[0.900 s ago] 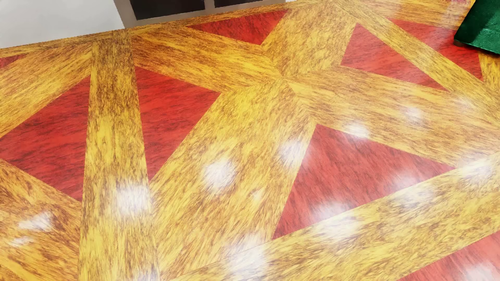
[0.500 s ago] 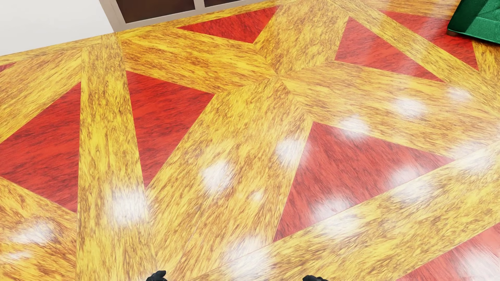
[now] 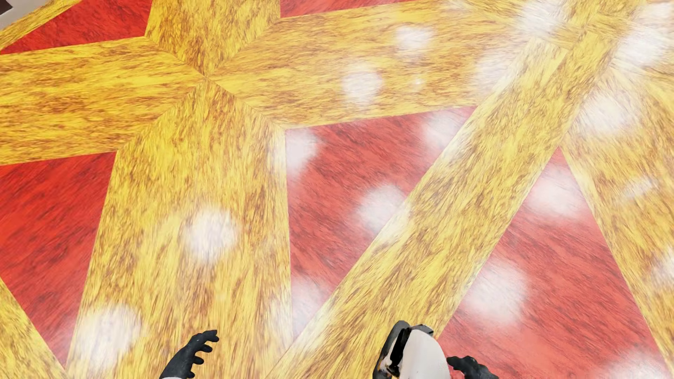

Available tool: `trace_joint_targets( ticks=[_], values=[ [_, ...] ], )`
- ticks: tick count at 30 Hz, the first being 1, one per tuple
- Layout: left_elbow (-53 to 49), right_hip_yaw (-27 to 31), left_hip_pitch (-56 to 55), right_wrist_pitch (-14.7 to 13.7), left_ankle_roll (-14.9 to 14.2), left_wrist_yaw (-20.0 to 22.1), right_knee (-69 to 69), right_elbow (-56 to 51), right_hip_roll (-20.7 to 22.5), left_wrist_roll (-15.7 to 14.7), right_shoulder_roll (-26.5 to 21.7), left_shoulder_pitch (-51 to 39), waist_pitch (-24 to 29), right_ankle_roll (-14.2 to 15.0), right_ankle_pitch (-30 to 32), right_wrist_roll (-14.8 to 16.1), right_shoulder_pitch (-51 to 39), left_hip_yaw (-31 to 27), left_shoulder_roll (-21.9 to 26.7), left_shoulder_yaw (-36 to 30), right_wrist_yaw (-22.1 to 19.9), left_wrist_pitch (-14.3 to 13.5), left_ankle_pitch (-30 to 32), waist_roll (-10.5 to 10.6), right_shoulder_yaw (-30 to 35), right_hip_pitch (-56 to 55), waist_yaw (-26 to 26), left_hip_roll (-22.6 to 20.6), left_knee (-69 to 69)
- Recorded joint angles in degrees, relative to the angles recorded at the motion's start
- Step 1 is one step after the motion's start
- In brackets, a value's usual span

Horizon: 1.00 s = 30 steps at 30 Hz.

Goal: Walk to the sofa

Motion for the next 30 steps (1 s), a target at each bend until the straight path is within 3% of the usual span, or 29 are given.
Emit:
trace_joint_targets(
  ticks=[1, 2, 3, 4, 5, 6, 7, 9, 11, 12, 13, 14, 15, 16, 17, 18, 19, 20, 21, 22, 24, 25, 26, 27, 28, 29, 30],
  values=[
    [-1.94, -0.02, 0.20, -0.70, -0.53, 2.25, 0.92, -1.12, 3.19, -1.22, 1.28, 2.99, -0.08, -0.28, -1.40, -2.11, -1.72, -0.08, 0.56, 2.79, -0.08, 0.51, 7.45, 0.12, -0.03, 1.47, -0.06, 3.58, 4.83],
    [-2.99, -0.07, -1.53, -1.69, 2.09, 4.30, 0.88, -2.23, 7.20, -1.94, 2.66, 6.34, -0.04, -0.71, -3.88, -3.92, -3.43, -1.35, 1.05, 5.44, -0.08, 1.10, 18.06, 0.55, 0.23, 3.86, 0.29, 8.65, 12.68],
    [-2.81, -0.10, -5.17, -2.87, 11.26, 5.39, 0.30, -3.67, 11.20, -2.05, 3.75, 9.35, 0.16, -0.80, -6.42, -5.46, -4.98, -1.34, 1.29, 7.34, 0.03, 2.09, 23.38, 1.26, 0.62, 6.73, 1.02, 13.67, 22.54],
    [-1.65, 0.87, -14.43, -4.16, 15.92, 4.99, -1.07, -5.38, 15.63, -1.45, 4.59, 11.71, 0.75, -0.71, -8.56, -6.60, -6.53, -13.23, 1.59, 8.20, 0.13, 3.51, 17.73, 1.75, 1.13, 10.26, 2.85, 10.18, 35.48],
    [0.12, 2.24, -23.75, -5.27, 13.49, 3.24, -3.90, -6.95, 19.20, -0.18, 5.27, 13.43, 1.25, -0.43, -9.99, -7.14, -8.25, -23.26, 1.77, 8.17, 0.07, 4.98, 12.59, 1.97, 1.72, 14.71, 4.29, 2.70, 46.19],
    [2.21, 3.83, -31.38, -5.89, 9.75, 0.93, -8.12, -7.99, 21.82, 1.27, 5.66, 14.61, 1.49, 0.02, -10.74, -7.15, -10.11, -27.86, 1.47, 7.78, -0.03, 6.19, 8.62, 1.98, 2.38, 20.03, 5.21, -3.56, 50.90],
    [4.37, 5.50, -38.08, -6.00, 7.84, -1.40, -12.75, -8.49, 23.69, 2.38, 5.63, 15.43, 1.57, 0.56, -11.12, -7.01, -11.97, -29.03, 0.66, 7.62, 0.18, 7.24, 5.75, 1.77, 3.30, 25.80, 5.94, -7.18, 50.51],
    [7.34, 8.49, -47.97, -5.60, 8.71, -6.04, -20.46, -8.74, 26.06, 3.36, 4.21, 16.97, 1.65, 1.53, -12.23, -7.01, -16.53, -27.65, -1.40, 8.16, 2.62, 8.58, 2.80, 1.04, 6.80, 37.14, 7.49, -9.58, 38.24],
    [6.91, 12.33, -51.86, -5.33, 13.32, -9.48, -26.25, -7.65, 26.83, 4.66, 2.40, 19.56, 2.19, 2.70, -13.24, -6.09, -23.23, -22.79, -3.35, 8.66, 5.36, 7.48, 7.49, 0.49, 12.29, 48.36, 9.12, -8.57, 14.66],
    [5.94, 14.45, -52.09, -4.83, 9.53, -9.12, -27.84, -5.81, 25.99, 5.48, 2.01, 20.99, 2.68, 3.79, -13.27, -4.57, -26.42, -25.51, -4.74, 9.48, 5.10, 6.65, 10.26, 0.00, 14.73, 53.83, 9.95, -10.62, 1.90],
    [5.02, 16.94, -51.23, -3.67, 9.22, -7.29, -27.76, -2.63, 24.67, 6.15, 2.22, 22.21, 3.16, 4.53, -11.34, -2.30, -28.42, -28.94, -6.43, 10.82, 3.58, 6.27, 12.01, -0.55, 16.31, 58.28, 10.67, -11.89, -5.76],
    [4.54, 18.45, -50.38, -1.65, 9.42, -4.96, -25.50, 1.85, 23.38, 6.52, 2.84, 23.23, 3.49, 5.28, -6.61, 0.39, -29.00, -23.77, -8.21, 12.26, 1.47, 6.38, 13.06, -0.73, 16.87, 61.68, 11.09, -10.51, -4.07],
    [4.78, 19.63, -50.12, 1.40, 11.33, -3.17, -19.45, 7.11, 21.22, 6.77, 3.35, 23.51, 3.88, 7.70, 2.31, 3.02, -28.31, -21.55, -9.96, 13.20, -0.74, 6.69, 19.55, -1.09, 16.33, 62.54, 11.66, -9.66, 3.27],
    [5.72, 20.82, -49.44, 5.22, 16.40, -2.36, -7.99, 12.41, 19.23, 6.97, 3.59, 22.63, 4.42, 13.90, 14.49, 5.19, -26.77, -21.35, -11.14, 13.46, -3.01, 7.11, 17.25, -1.58, 14.87, 59.92, 12.14, -10.40, 11.33],
    [6.98, 20.11, -47.43, 9.21, 17.17, -2.43, 6.79, 17.29, 16.84, 7.25, 4.06, 20.40, 5.07, 17.95, 24.21, 6.89, -24.64, -21.22, -11.08, 13.11, -4.96, 7.67, 11.40, -2.06, 13.13, 53.63, 12.26, -11.27, 16.58],
    [8.25, 20.02, -43.93, 11.92, 17.08, -3.01, 19.64, 21.99, 15.27, 7.81, 4.50, 17.00, 5.70, 15.32, 22.04, 8.03, -22.60, -20.94, -10.16, 11.91, -5.33, 8.03, 6.81, -2.50, 12.21, 45.06, 11.80, -12.48, 17.91],
    [8.87, 19.78, -39.12, 12.59, 16.46, -3.39, 27.38, 26.39, 15.02, 8.88, 5.09, 13.16, 6.01, 11.82, 17.21, 8.58, -20.81, -21.14, -8.50, 10.14, -2.87, 7.73, 4.12, -2.76, 13.15, 35.93, 10.82, -13.50, 15.77],
    [8.48, 19.30, -33.74, 12.22, 15.30, -3.18, 29.22, 28.72, 15.61, 10.16, 5.01, 8.97, 5.90, 11.54, 14.85, 8.33, -18.63, -21.80, -6.88, 7.92, 2.52, 7.44, 2.47, -2.74, 16.13, 27.41, 9.49, -14.33, 11.75],
    [7.71, 17.80, -28.08, 9.80, 14.38, -1.99, 25.85, 29.73, 16.20, 11.02, 4.13, 6.11, 5.41, 10.05, 12.73, 8.21, -16.00, -23.09, -5.27, 5.95, 8.74, 5.50, 1.38, -2.47, 19.25, 20.55, 8.02, -15.02, 7.06],
    [7.09, 16.40, -22.93, 6.87, 14.38, -0.79, 19.26, 28.67, 16.41, 11.30, 2.17, 3.50, 4.77, 10.48, 10.11, 8.98, -11.87, -23.95, -4.19, 4.00, 13.67, 2.79, 0.29, -2.04, 20.28, 15.39, 6.52, -15.73, 3.77],
    [4.30, 16.63, -13.85, 5.45, 14.72, -0.63, -0.87, 22.47, 16.76, 10.87, -0.51, -2.27, 3.49, 9.38, 9.84, 12.09, -2.22, -25.18, -2.55, -1.22, 17.28, -2.12, -5.06, -1.16, 14.61, 8.63, 3.72, -16.68, 1.56],
    [1.68, 17.79, -9.57, 5.45, 14.20, -0.87, -14.41, 18.08, 16.58, 10.25, -1.01, -4.87, 2.95, 10.34, 11.67, 12.75, 2.92, -26.16, -1.41, -3.79, 15.40, -4.34, -7.94, -0.90, 9.35, 7.34, 2.46, -16.67, 1.33],
    [-1.54, 17.65, -5.33, 5.58, 13.65, -0.29, -28.38, 13.96, 15.52, 8.95, -0.30, -6.68, 2.45, 10.51, 11.14, 12.41, 7.58, -27.11, -0.52, -5.34, 10.87, -6.18, -9.71, -0.87, 3.55, 7.65, 1.22, -16.26, 1.10],
    [-4.82, 14.37, -1.10, 6.02, 12.57, 1.41, -37.32, 11.03, 14.05, 6.47, 1.67, -7.16, 2.06, 9.47, 9.88, 11.47, 11.43, -28.41, -0.14, -5.71, 4.35, -7.55, -10.23, -1.07, -2.02, 8.50, 0.02, -15.60, 2.04],
    [-7.85, 10.30, 1.48, 7.09, 11.07, 3.62, -36.40, 9.69, 13.22, 3.12, 4.83, -6.26, 1.82, 10.48, 10.24, 10.35, 13.79, -29.69, 0.11, -5.10, -2.41, -8.37, -7.87, -1.19, -6.29, 9.42, -1.08, -14.05, 5.74],
    [-10.14, 9.06, 1.72, 8.89, 9.39, 5.39, -28.26, 10.10, 13.69, -0.09, 8.34, -4.33, 1.93, 3.54, 18.16, 9.40, 14.60, -30.50, 0.92, -4.13, -7.22, -8.52, -0.36, -0.85, -8.60, 8.93, -2.12, -11.26, 13.54],
    [-11.35, 7.41, -1.50, 10.83, 8.13, 6.36, -19.19, 11.92, 14.17, -2.14, 10.88, -1.86, 2.29, -0.46, 19.30, 8.70, 13.78, -32.11, 1.77, -3.05, -8.30, -7.80, 13.64, -0.23, -8.80, 9.23, -2.62, -9.10, 26.71]
  ],
)
